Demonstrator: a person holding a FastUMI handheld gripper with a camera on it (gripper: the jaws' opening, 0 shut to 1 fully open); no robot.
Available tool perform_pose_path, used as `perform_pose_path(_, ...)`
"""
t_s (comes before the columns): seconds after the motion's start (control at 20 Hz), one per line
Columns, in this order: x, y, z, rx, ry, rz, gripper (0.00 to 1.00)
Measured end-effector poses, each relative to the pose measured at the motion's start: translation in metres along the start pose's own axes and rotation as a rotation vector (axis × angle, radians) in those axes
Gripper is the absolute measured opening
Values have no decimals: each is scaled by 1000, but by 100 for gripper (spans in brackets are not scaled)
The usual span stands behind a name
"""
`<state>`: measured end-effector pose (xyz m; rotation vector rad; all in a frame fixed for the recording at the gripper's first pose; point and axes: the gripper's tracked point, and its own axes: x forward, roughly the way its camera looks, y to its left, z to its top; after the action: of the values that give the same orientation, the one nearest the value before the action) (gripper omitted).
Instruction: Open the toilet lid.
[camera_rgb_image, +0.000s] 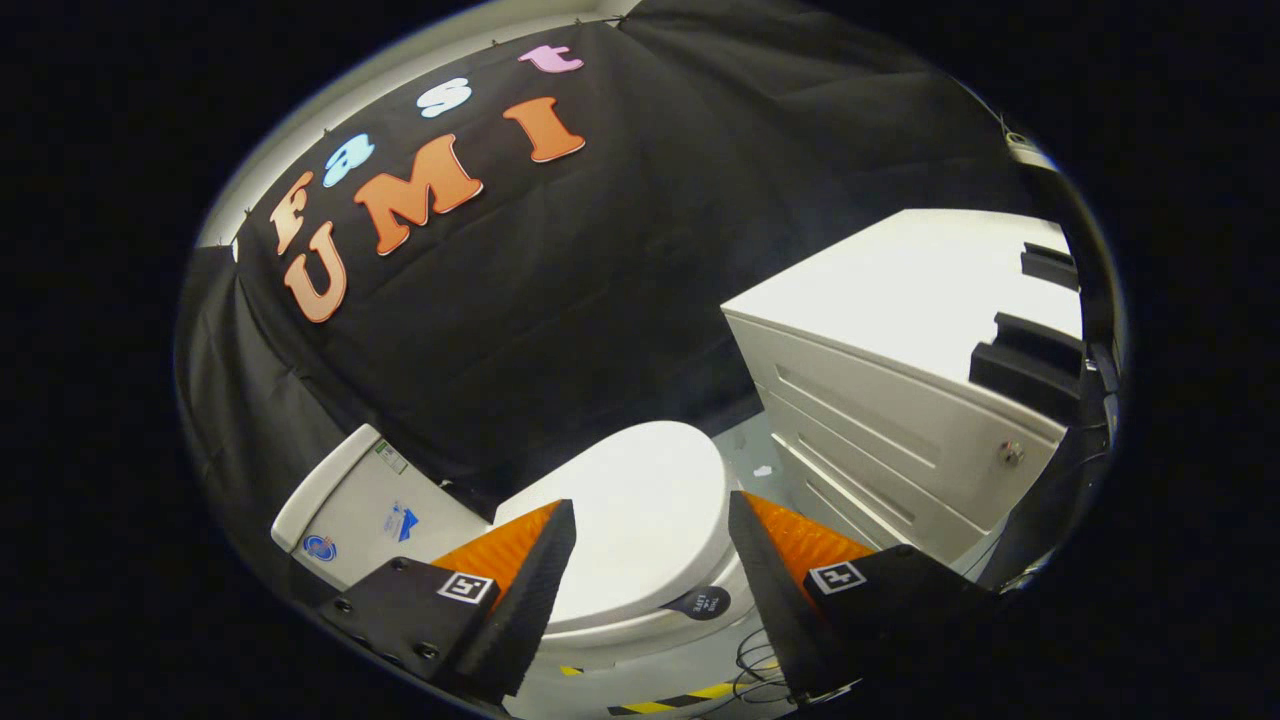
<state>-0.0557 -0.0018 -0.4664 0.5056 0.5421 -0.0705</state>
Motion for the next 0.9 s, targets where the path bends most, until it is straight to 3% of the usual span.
perform_pose_path(0.45, 32, -46, -77, 183, 83, -78, 99)
perform_pose_path(0.9, 39, -62, -143, 409, 201, -84, 99)
